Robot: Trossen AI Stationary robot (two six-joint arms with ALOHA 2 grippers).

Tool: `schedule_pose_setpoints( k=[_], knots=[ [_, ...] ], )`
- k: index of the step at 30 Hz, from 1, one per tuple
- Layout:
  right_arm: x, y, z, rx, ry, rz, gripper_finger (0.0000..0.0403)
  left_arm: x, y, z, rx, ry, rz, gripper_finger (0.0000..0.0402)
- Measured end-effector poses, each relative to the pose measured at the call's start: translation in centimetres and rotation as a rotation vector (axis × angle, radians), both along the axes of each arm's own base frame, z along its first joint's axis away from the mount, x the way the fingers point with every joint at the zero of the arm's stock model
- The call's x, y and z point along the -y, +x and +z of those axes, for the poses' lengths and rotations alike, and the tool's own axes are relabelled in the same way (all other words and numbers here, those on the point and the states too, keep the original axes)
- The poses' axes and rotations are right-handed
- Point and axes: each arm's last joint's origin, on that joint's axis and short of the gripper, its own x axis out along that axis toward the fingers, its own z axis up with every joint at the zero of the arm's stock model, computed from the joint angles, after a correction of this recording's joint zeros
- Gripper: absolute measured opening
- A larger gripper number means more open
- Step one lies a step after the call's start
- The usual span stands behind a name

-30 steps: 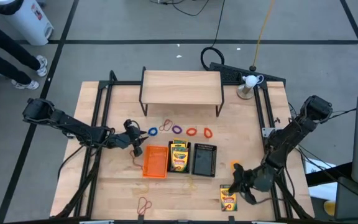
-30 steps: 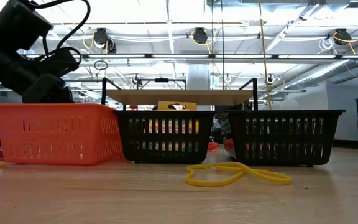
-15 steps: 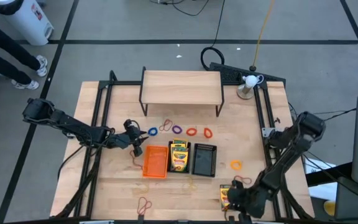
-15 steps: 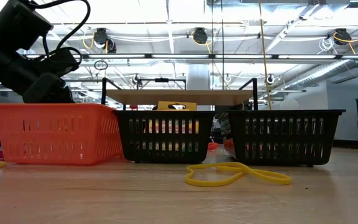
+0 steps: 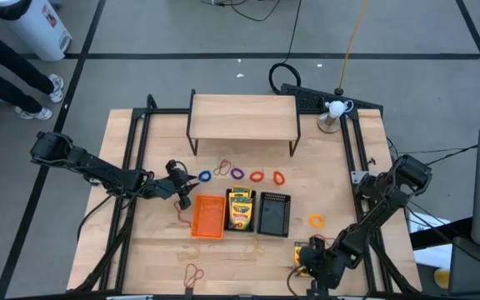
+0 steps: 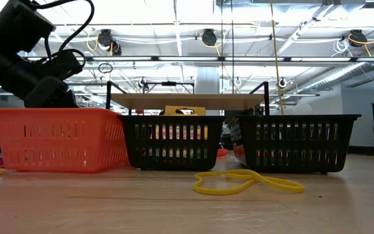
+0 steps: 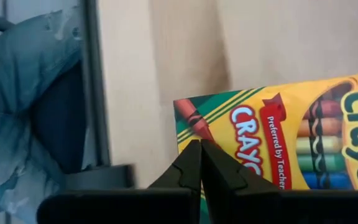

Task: Pick & Place Office Desk Supplies
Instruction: Adjust the crayon box

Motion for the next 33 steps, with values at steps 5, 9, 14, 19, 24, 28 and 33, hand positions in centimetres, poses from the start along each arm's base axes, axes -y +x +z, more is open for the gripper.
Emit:
schedule_pose_setpoints(
  k=[5,9,14,19,24,28,33],
  knots=[
    [1.0,0.7,-0.1,0.007,-0.065,0.021,0.0000,0.0,0.0,0.0,0.005,-0.001,0.000,0.0120],
    [1.9,0.7,-0.5,-0.030,-0.144,-0.012,0.0000,0.0,0.0,0.0,0.007,-0.004,0.002,0.0120],
    [2.7,0.3,-0.8,-0.060,-0.222,-0.061,0.0000,0.0,0.0,0.0,0.011,-0.012,0.007,0.0120],
    [3.0,0.1,-0.9,-0.062,-0.264,-0.088,0.0000,0.0,0.0,0.1,0.012,-0.015,0.008,0.0120],
    [2.9,0.2,-0.7,-0.060,-0.250,-0.086,0.0000,0.0,0.0,0.0,0.013,-0.017,0.010,0.0120],
    [2.5,0.2,0.3,-0.008,-0.188,-0.061,0.0000,0.0,0.0,0.0,0.014,-0.019,0.011,0.0120],
    [2.3,-0.2,2.4,0.072,-0.108,-0.023,0.0000,0.0,0.0,0.1,0.014,-0.019,0.010,0.0120]
  ],
)
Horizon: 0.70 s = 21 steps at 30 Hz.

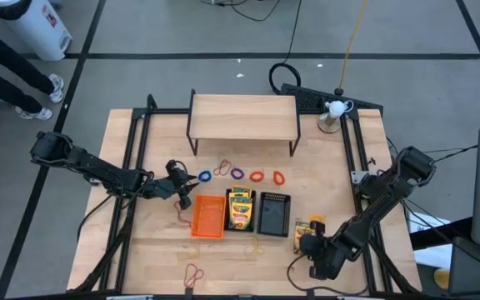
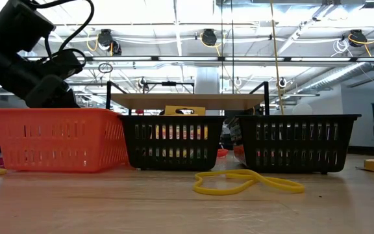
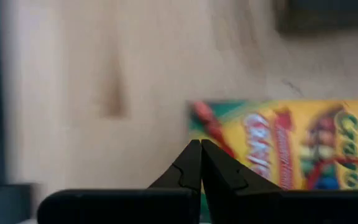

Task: Pick & Place Office Desk Supplies
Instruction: Adjust the crayon box, then put the red rubber band into the right black bin

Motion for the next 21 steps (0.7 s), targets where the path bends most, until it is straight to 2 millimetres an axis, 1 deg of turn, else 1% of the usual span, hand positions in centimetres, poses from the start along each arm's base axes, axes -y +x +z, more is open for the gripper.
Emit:
schedule_pose_setpoints(
  k=[3,8,12,14,18,21],
  knots=[
    [-0.1,-0.1,1.4,0.053,0.037,-0.005,0.0000,0.0,0.0,0.0,0.000,0.000,0.000,0.0120],
    [0.1,-0.2,2.1,0.081,0.057,-0.007,0.0004,0.0,0.0,0.0,0.000,-0.006,-0.003,0.0120],
    [0.1,-0.7,1.9,0.049,0.038,-0.023,0.0011,0.1,0.0,0.0,-0.003,-0.026,-0.025,0.0120],
    [0.3,-1.1,1.7,0.033,-0.003,-0.051,0.0012,0.1,0.0,0.0,-0.004,-0.033,-0.032,0.0120],
    [1.3,-2.2,1.1,-0.049,-0.101,-0.125,0.0010,0.1,0.0,0.0,0.001,-0.045,-0.025,0.0120],
    [1.9,-2.4,1.0,-0.089,-0.143,-0.166,0.0009,0.1,0.0,0.0,0.000,-0.045,-0.024,0.0120]
  ],
)
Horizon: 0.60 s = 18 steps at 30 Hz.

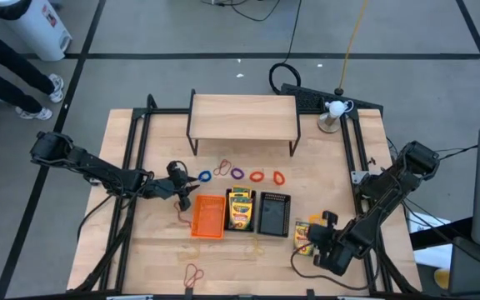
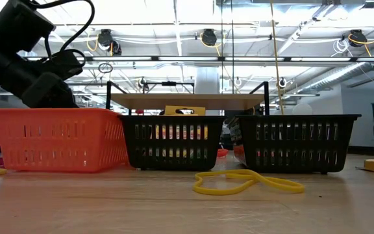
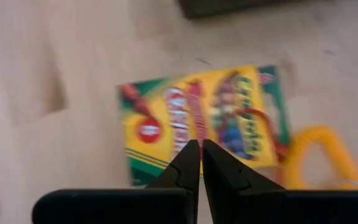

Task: Pick & Place Office Desk Supplies
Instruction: Put the red rubber band into the right black bin

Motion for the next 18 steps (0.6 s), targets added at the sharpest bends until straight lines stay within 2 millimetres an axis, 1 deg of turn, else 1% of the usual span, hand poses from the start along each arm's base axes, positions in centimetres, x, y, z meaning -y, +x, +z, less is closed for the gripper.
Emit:
schedule_pose_setpoints(
  k=[4,7,12,18],
  knots=[
    [0.5,0.5,0.0,-0.002,-0.014,-0.002,0.0015,0.0,0.0,0.0,0.000,-0.001,0.001,0.0120],
    [0.9,1.0,0.0,-0.002,-0.028,0.005,0.0028,0.0,0.0,0.0,0.000,-0.001,0.001,0.0120],
    [1.6,1.7,0.0,-0.008,-0.041,0.002,0.0062,0.0,0.0,0.0,0.000,-0.001,0.001,0.0120],
    [1.9,2.0,0.0,-0.008,-0.038,-0.008,0.0104,0.0,0.0,0.0,0.001,-0.004,0.000,0.0120]
  ],
)
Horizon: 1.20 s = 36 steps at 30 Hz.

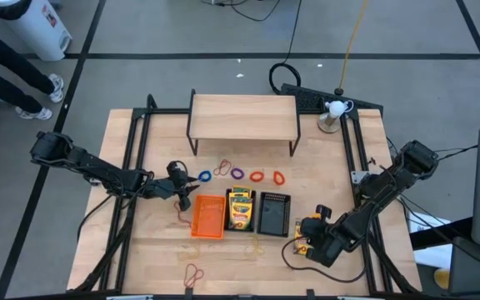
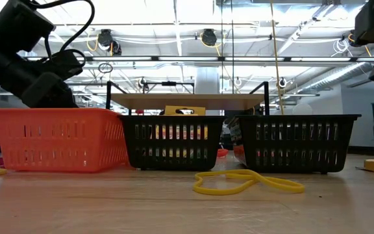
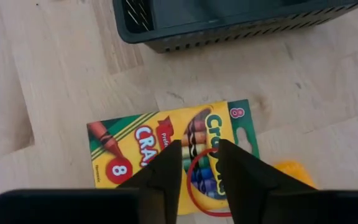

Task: Pick & Place Office Desk Supplies
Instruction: Put the red rubber band into the right black bin

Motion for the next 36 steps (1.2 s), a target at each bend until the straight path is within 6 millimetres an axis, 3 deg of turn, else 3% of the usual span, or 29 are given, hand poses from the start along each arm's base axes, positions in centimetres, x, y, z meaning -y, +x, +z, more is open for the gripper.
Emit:
schedule_pose_setpoints(
  k=[11,18,25,28,32,36],
  knots=[
    [0.0,-0.2,-0.1,-0.051,0.033,0.003,0.0131,0.1,0.0,0.0,-0.006,-0.029,-0.034,0.0120],
    [0.0,-0.4,-0.2,-0.083,0.068,0.000,0.0118,0.1,0.0,0.0,-0.006,-0.030,-0.033,0.0120],
    [0.5,-1.2,-2.0,-0.133,0.134,-0.037,0.0101,0.1,0.0,0.0,-0.005,-0.030,-0.033,0.0120],
    [0.7,-1.4,-2.5,-0.131,0.148,-0.065,0.0081,0.1,0.0,0.0,-0.006,-0.030,-0.033,0.0120],
    [0.9,-1.5,-2.6,-0.128,0.109,-0.037,0.0016,0.1,0.0,0.0,-0.006,-0.030,-0.032,0.0120],
    [0.8,-1.3,-2.4,-0.110,0.091,-0.014,0.0004,0.1,0.0,0.0,-0.006,-0.030,-0.033,0.0120]
  ],
)
